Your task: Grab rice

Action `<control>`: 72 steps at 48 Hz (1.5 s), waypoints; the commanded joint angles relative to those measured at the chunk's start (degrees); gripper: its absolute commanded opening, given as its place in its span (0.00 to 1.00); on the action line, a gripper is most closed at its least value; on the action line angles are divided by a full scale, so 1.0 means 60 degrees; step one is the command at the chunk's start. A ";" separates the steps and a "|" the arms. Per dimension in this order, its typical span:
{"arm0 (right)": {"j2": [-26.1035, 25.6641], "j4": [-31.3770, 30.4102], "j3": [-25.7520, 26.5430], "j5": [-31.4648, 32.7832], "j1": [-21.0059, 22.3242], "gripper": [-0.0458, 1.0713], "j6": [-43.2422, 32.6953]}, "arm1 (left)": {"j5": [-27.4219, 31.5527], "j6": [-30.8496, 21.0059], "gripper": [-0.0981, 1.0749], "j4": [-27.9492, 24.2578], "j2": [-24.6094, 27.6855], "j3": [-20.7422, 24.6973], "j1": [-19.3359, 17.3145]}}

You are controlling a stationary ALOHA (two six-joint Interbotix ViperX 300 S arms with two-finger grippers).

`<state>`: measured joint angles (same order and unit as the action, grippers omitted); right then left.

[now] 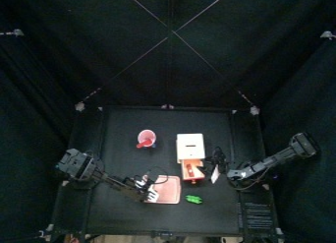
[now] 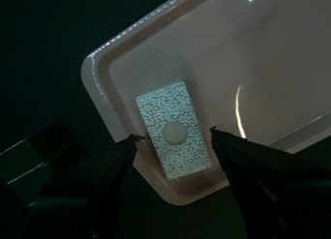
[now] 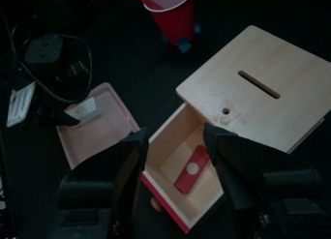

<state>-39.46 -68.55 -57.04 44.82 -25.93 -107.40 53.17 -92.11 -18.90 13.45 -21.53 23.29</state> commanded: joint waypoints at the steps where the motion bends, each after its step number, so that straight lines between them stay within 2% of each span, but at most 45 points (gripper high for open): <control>1: -0.0029 -0.0029 0.0103 0.0015 -0.0015 0.80 0.0000 | -0.0029 -0.0015 0.89 0.0015 -0.0029 0.0073 -0.0029; 20: -0.0029 -0.0029 0.0103 0.0029 -0.0015 0.80 0.0000 | -0.0308 0.0000 0.86 0.0015 0.0220 0.0059 -0.0088; 39: -0.0029 -0.0029 0.0103 0.0029 -0.0029 0.80 0.0000 | -0.0293 0.0044 0.60 -0.0044 0.0044 0.0132 -0.0103; 46: 0.0000 -0.0029 0.0088 0.0029 -0.0015 0.80 0.0000 | -0.0249 0.0117 0.53 -0.0381 -0.0278 0.0161 -0.0103; 57: 0.0000 -0.0029 0.0073 0.0029 -0.0015 0.80 0.0015 | -0.0220 0.0088 0.52 -0.1084 -0.0879 0.0264 -0.0103; 72: 0.0000 0.0015 0.0059 0.0029 -0.0015 0.80 0.0015 | -0.0220 0.0117 0.52 -0.1113 -0.0820 0.0264 -0.0103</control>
<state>-39.29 -68.47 -57.04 44.91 -25.93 -107.31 51.77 -91.41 -25.14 9.49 -21.27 22.85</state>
